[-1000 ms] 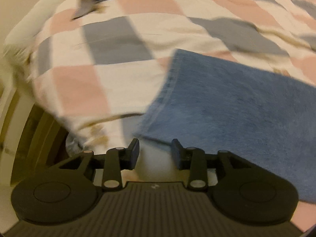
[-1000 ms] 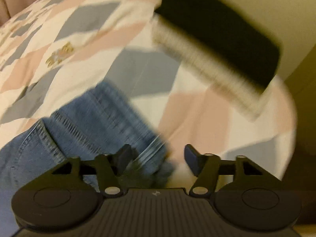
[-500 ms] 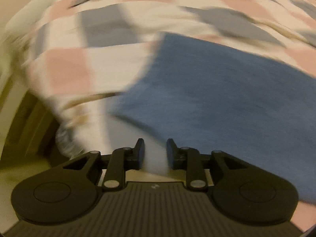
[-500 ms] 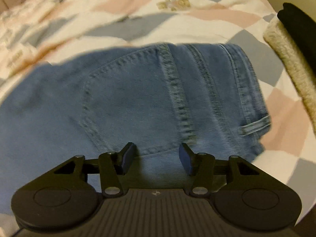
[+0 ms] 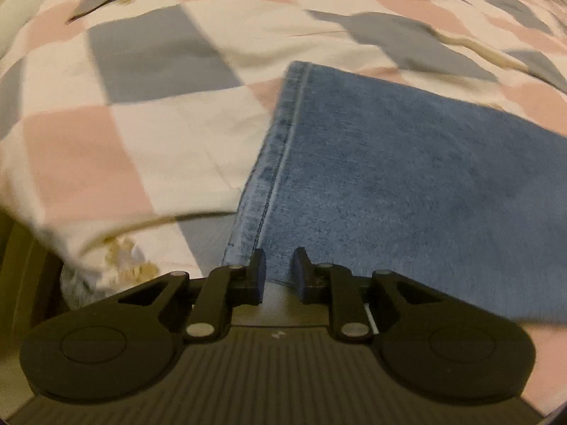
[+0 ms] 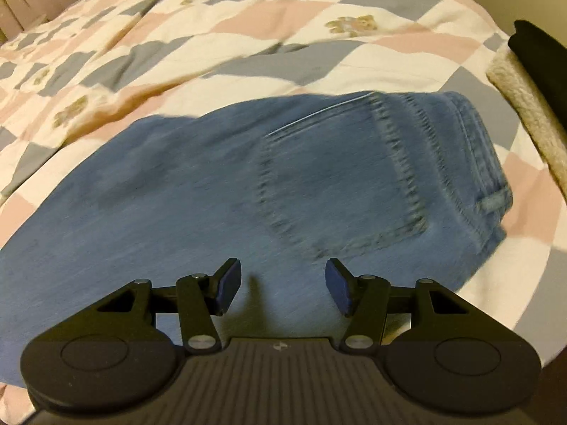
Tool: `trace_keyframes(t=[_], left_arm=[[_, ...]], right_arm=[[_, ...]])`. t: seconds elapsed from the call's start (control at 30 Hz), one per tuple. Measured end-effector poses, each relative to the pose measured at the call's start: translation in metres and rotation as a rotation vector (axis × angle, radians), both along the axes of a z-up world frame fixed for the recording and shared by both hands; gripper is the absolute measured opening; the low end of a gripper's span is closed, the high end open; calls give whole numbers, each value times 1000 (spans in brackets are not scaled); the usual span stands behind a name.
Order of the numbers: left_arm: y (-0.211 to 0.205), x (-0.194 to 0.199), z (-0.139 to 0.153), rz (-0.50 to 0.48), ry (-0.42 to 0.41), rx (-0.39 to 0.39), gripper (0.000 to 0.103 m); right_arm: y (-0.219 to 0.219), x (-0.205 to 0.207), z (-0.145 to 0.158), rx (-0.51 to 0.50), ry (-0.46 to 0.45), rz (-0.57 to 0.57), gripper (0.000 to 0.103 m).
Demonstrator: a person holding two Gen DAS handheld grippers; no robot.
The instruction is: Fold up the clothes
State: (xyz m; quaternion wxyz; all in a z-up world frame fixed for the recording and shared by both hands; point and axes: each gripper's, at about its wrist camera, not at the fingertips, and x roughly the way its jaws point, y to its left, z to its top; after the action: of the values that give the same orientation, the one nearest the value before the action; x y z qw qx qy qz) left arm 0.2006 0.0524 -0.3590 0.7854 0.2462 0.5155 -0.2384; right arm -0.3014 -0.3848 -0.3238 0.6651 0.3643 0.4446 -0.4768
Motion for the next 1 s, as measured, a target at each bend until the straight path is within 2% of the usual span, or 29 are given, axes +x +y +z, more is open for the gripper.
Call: trace_keyframes(t=[0.13,0.2,0.27,0.33,0.4,0.43,0.47,0.6,0.73,0.8,0.9,1.0], left_arm=[[13,12,28,-85,72,-56,14],[18,12,46,-151,62,-121,20],[17,14,50,-206,59,-128,22],[12,20,38,-238,72,-92,22],[8,27,13,-262,85,10,23],[7,29,5,-268,89,51,31],[7,32,3,-267,98,57,32],[0,30,34,-265,60,53,29],[-8,17,77,-295,20,48,32],[-15,5,101,-317,12,13,37],[-27,-21,134,-373,-24,-39,48],[-42,-46,156,-422,-47,-74,49]], right_arm=[[54,22,14,-18,-41,-123,57],[88,38,19,-19,-61,-161,57],[122,64,18,-17,-84,-150,57],[155,96,11,-19,-92,-112,57],[181,128,2,-5,-124,-70,57],[193,146,-4,11,-144,-37,56],[202,162,-10,28,-142,2,56],[221,218,-30,70,24,111,58],[222,226,-2,11,-36,125,61],[222,221,16,-28,-48,114,62],[224,208,41,-64,-76,74,69],[225,193,63,-76,-92,40,72]])
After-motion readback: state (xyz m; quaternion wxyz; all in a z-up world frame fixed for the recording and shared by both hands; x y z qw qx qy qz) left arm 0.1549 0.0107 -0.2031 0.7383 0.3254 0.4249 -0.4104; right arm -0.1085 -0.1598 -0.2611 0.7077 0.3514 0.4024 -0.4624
